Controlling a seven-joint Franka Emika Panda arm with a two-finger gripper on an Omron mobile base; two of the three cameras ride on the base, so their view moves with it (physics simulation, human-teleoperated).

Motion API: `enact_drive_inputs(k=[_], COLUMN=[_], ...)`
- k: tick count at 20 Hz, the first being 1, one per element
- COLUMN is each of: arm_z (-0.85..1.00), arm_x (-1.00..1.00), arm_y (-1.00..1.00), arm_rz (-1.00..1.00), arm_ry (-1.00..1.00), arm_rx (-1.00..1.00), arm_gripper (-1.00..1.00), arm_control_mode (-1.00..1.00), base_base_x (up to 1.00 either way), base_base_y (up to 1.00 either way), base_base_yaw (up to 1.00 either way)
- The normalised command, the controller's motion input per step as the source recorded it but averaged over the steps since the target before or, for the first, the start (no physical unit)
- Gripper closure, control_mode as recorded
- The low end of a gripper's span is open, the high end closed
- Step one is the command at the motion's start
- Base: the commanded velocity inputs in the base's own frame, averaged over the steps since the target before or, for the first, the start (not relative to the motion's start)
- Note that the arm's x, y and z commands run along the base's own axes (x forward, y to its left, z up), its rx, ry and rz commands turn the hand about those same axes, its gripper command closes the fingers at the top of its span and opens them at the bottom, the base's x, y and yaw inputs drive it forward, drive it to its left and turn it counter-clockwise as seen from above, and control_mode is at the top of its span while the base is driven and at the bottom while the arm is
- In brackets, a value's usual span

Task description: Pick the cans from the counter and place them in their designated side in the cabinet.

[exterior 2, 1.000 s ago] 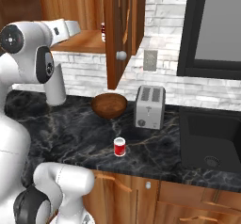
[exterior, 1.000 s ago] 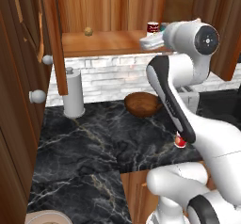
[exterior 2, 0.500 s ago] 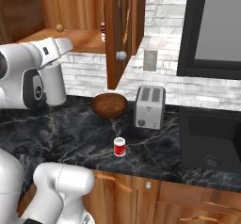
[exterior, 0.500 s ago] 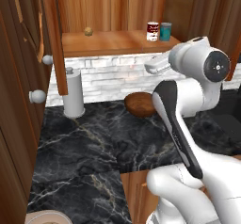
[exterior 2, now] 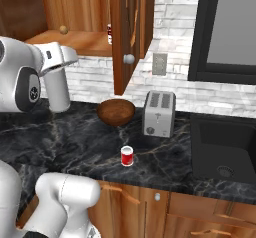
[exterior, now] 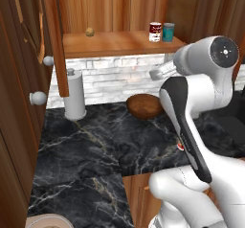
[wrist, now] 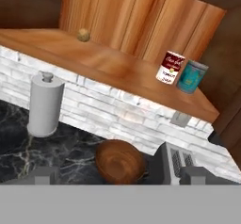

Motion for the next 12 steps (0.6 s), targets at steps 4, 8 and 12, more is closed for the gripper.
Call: enact_drive_inputs(k=[4,8,12], arm_z=[-0.12,-0.23,-0.38], arm_x=[-0.07,-0.05,-0.01], arm_y=[-0.01,-0.06,-0.13], arm_rz=[-0.06,-0.15,-0.15], arm_ry=[0.01,0.02,0.05], arm_rx=[0.00,0.00,0.00], arm_gripper=[-1.00,-1.00,-1.00], arm_control_mode=[-1.00,-1.00,-1.00], base_base_x=[0.00,0.00,0.00], base_base_y=[0.00,0.00,0.00], base_base_yaw=[0.00,0.00,0.00])
